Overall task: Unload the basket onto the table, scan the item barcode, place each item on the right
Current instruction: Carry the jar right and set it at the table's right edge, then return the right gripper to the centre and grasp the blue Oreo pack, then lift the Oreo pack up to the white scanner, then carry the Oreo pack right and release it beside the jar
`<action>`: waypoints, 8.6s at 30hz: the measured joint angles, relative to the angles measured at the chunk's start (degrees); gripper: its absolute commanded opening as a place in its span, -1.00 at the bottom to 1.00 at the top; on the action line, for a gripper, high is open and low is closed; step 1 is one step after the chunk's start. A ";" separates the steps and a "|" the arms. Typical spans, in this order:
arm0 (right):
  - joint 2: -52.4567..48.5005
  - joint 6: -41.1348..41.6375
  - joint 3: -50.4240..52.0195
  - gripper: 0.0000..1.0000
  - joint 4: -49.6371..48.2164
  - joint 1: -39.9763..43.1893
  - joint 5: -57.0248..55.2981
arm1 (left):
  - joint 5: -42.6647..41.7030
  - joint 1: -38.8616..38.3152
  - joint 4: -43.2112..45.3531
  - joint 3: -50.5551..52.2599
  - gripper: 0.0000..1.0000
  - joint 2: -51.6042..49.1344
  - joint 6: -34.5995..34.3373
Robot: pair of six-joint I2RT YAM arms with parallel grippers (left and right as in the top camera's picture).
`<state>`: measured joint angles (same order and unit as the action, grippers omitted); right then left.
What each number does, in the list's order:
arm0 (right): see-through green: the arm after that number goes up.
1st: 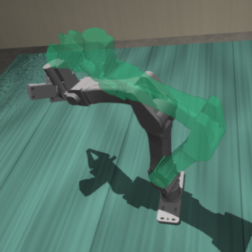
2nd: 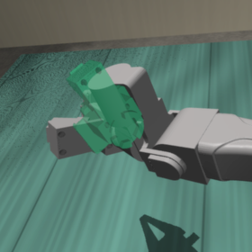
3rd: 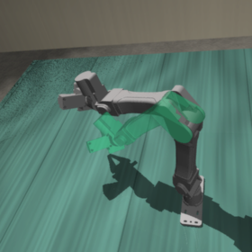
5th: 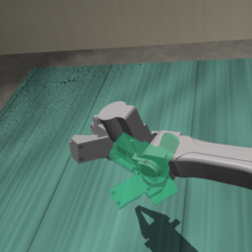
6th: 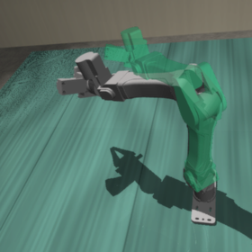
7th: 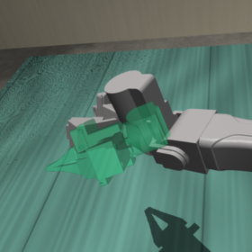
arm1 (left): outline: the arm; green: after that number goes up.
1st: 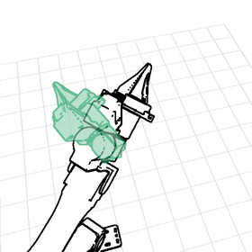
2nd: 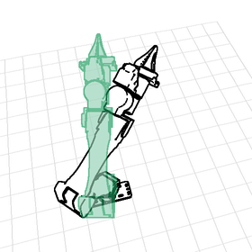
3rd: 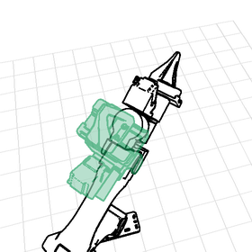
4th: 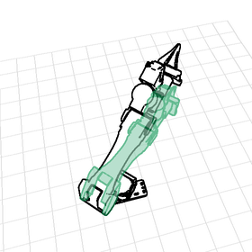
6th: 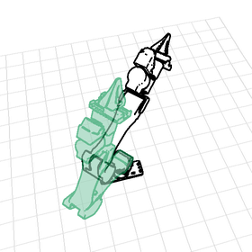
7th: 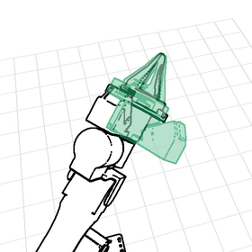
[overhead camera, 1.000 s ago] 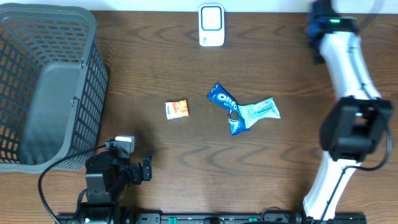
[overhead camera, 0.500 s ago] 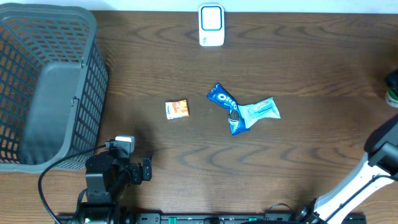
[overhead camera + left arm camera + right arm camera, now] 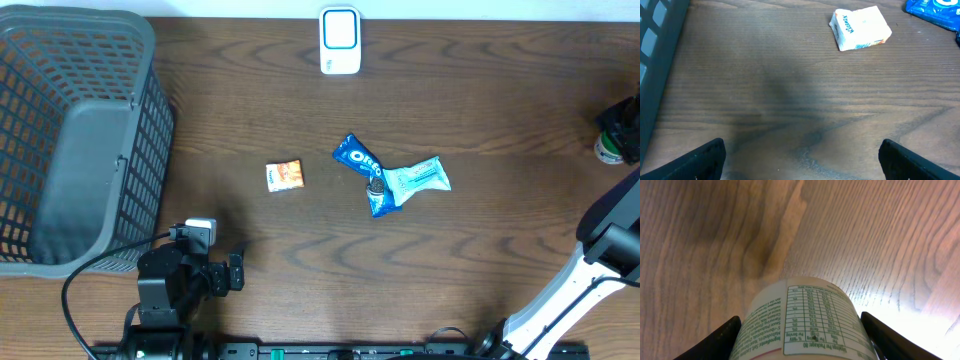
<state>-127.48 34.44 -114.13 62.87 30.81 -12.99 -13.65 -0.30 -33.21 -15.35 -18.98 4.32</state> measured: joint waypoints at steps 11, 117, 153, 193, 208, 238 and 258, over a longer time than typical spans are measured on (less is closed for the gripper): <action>0.00 6.86 0.00 0.36 0.59 -0.20 -0.15 | 0.00 0.00 0.00 0.00 0.96 0.00 0.00; 1.27 -27.82 22.69 -0.97 -4.61 -74.10 -16.37 | 0.00 0.00 0.00 0.00 0.96 0.00 0.00; 1.29 -54.75 27.15 -0.98 3.56 -42.32 94.71 | 0.00 0.00 0.00 0.00 0.96 0.00 0.00; -0.33 -34.91 8.07 -0.98 -59.49 -49.13 33.16 | 0.00 0.00 0.02 0.00 0.96 0.00 0.02; -26.51 -34.86 -18.21 -0.98 -67.91 -49.46 24.52 | 0.00 0.00 0.00 0.00 0.96 0.00 0.00; -27.45 -45.33 -30.32 -0.98 -42.23 -52.78 -3.08 | 0.00 0.00 0.00 0.00 0.96 0.00 0.00; -10.64 -12.90 -26.12 -0.98 8.59 -26.14 -28.37 | 0.00 0.00 0.02 0.02 0.96 0.00 0.02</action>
<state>-138.12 21.54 -140.25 71.46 4.67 -41.36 -13.65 -0.30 -33.19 -15.33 -18.98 4.34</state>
